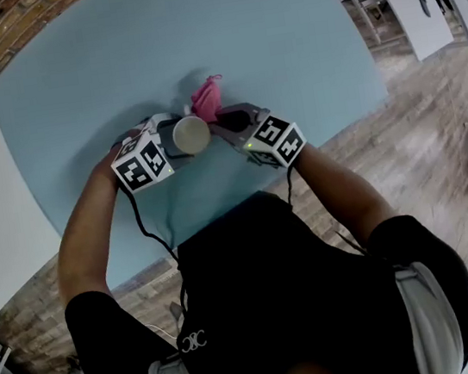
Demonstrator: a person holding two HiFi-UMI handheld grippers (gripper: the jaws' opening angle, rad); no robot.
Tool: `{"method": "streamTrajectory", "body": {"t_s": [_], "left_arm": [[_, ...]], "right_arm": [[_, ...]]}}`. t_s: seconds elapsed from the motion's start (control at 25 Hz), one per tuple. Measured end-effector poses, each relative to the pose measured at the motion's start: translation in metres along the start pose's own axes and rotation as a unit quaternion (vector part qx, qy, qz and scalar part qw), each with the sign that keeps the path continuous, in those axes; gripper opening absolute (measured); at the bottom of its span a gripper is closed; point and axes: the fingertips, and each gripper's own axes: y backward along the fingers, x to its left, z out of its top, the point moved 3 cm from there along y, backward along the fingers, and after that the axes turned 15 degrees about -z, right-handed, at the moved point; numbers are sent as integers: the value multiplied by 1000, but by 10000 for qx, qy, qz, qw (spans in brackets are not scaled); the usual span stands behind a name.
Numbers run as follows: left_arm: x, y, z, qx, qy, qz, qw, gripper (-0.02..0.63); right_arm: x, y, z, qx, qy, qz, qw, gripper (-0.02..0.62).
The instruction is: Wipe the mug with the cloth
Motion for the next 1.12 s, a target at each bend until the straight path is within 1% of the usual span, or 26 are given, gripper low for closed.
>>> {"method": "streamTrajectory", "body": {"t_s": [0.04,0.12,0.24,0.32,0.44,0.56,0.64,0.68,0.76,0.92,1.04,1.12], "left_arm": [[-2,-2,0,-61,68,38,10000,396],[-3,-3,0,-187,191,141,9995,396],[-4,-3,0,-379,371,397,9978,396],[-7,-3,-2,-499,560,586,9955,397],[-9,-5,-4,-728,882,917,9892,396],[-4,-5,0,-992,1134,1267,9804,396],[-3,-4,1,-1076,1277,1468,9750,396],[-4,-5,1,-1102,1345,1563,9723,397],[-5,-6,0,-1225,1544,1737,9649,397],[-3,-4,3,-1610,1978,2150,9427,397],[-3,-9,4,-1661,2243,2539,9261,399],[-2,-15,7,-1664,2441,2872,9112,397]], "right_arm": [[0,2,6,-53,-70,186,9998,40],[-2,0,4,54,-87,398,9992,40],[-3,-13,-21,490,-110,552,9972,40],[3,-15,-34,641,-92,633,9959,40],[10,-7,-33,504,0,722,9961,40],[13,11,-15,106,48,793,9968,40],[15,17,-9,-80,17,835,9965,40],[15,16,-11,-89,-20,839,9964,41],[12,9,-22,41,-177,807,9966,40],[9,-9,-42,342,-374,706,9962,40],[11,2,-38,279,-237,688,9970,40],[13,16,-30,100,-134,686,9975,40]]}}
